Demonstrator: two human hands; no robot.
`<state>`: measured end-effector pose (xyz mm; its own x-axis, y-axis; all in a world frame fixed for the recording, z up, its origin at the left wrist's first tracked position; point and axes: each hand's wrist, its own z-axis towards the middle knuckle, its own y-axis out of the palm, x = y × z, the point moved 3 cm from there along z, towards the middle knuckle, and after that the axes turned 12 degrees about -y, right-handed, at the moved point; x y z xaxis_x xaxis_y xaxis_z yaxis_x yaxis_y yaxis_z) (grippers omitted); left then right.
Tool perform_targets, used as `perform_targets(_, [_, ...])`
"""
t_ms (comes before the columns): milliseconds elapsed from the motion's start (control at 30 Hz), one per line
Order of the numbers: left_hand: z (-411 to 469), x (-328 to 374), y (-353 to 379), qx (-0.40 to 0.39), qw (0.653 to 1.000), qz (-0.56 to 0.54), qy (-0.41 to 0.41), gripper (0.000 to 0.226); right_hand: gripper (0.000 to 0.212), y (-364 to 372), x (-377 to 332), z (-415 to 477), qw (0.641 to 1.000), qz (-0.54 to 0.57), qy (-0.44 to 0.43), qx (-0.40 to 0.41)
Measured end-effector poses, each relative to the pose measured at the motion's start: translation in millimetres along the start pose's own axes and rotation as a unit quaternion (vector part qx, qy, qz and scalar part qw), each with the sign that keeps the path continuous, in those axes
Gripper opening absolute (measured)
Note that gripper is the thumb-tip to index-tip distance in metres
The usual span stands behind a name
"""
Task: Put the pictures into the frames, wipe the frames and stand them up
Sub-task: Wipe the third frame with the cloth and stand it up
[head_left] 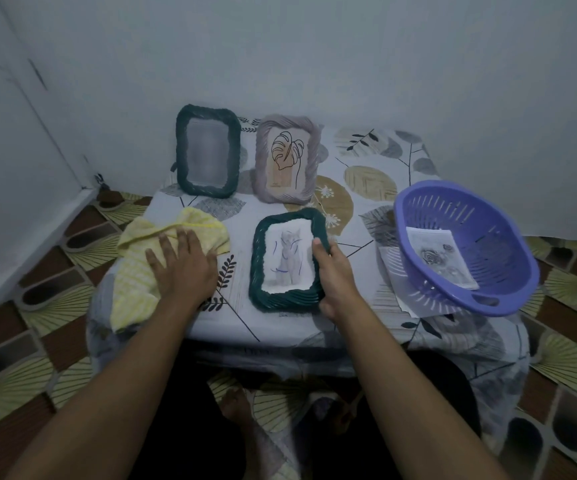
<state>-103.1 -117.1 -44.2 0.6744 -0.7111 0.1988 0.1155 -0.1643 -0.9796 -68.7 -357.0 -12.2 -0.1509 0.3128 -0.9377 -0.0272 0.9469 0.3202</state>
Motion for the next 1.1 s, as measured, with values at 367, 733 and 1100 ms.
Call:
perform_targets(367, [-37, 22, -32, -0.035, 0.959, -0.275, 0.051, 0.073, 0.027, 18, 5, -9, 0.997, 0.073, 0.015, -0.005])
perform_targets(733, [-102, 66, -28, -0.006, 0.948, -0.076, 0.31, 0.059, 0.028, 28, -18, -21, 0.989, 0.143, -0.011, -0.039])
perform_targets(1100, [-109, 79, -21, -0.036, 0.903, -0.184, 0.387, 0.057, 0.025, 19, -30, -22, 0.994, 0.045, -0.077, -0.064])
